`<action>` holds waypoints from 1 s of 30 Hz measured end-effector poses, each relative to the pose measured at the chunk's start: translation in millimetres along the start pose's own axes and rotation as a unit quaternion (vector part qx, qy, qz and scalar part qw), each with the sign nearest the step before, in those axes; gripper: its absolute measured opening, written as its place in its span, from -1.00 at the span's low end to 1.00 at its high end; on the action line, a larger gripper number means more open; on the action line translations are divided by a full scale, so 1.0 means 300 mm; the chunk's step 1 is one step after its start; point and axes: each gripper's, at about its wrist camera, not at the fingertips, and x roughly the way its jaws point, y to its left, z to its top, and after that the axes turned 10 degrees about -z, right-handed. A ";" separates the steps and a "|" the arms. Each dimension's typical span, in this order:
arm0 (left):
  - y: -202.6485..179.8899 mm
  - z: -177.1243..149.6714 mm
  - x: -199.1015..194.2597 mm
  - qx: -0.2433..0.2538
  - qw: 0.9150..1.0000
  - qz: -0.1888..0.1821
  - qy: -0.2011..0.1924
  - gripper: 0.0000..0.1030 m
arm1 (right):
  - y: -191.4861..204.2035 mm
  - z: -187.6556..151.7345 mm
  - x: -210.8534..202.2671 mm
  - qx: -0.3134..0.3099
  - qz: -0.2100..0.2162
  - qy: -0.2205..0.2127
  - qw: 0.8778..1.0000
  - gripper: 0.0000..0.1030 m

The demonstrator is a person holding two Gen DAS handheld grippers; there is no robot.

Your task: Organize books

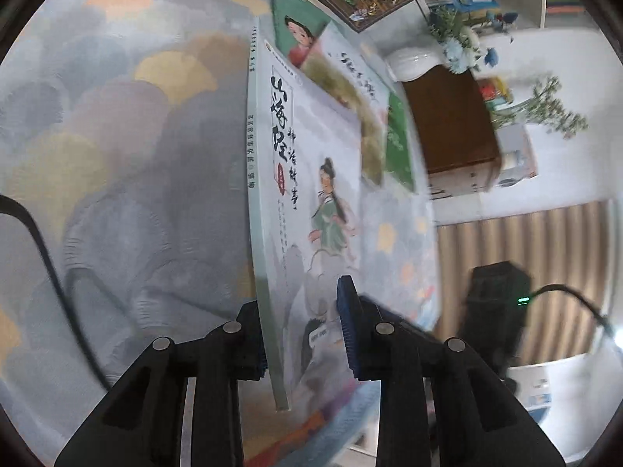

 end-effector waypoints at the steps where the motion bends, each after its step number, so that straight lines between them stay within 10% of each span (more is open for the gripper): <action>1: 0.000 0.012 0.004 -0.011 1.000 -0.021 0.004 -0.51 | -0.015 0.003 -0.002 0.009 0.009 0.008 1.000 0.14; 6: 0.036 0.042 -0.017 -0.076 0.991 -0.113 0.007 -0.51 | -0.154 -0.014 0.000 0.124 0.129 0.070 0.981 0.14; 15: 0.087 0.060 -0.021 -0.149 0.971 -0.185 0.006 -0.51 | -0.209 -0.019 0.060 0.203 0.215 0.081 0.952 0.16; 20: 0.084 0.064 -0.046 -0.123 0.983 -0.134 0.007 -0.51 | -0.140 0.029 0.038 0.176 0.202 0.049 0.962 -0.39; 30: 0.003 0.044 -0.064 0.024 0.997 0.069 0.008 -0.51 | -0.016 0.051 -0.015 0.075 0.123 0.018 0.989 -0.43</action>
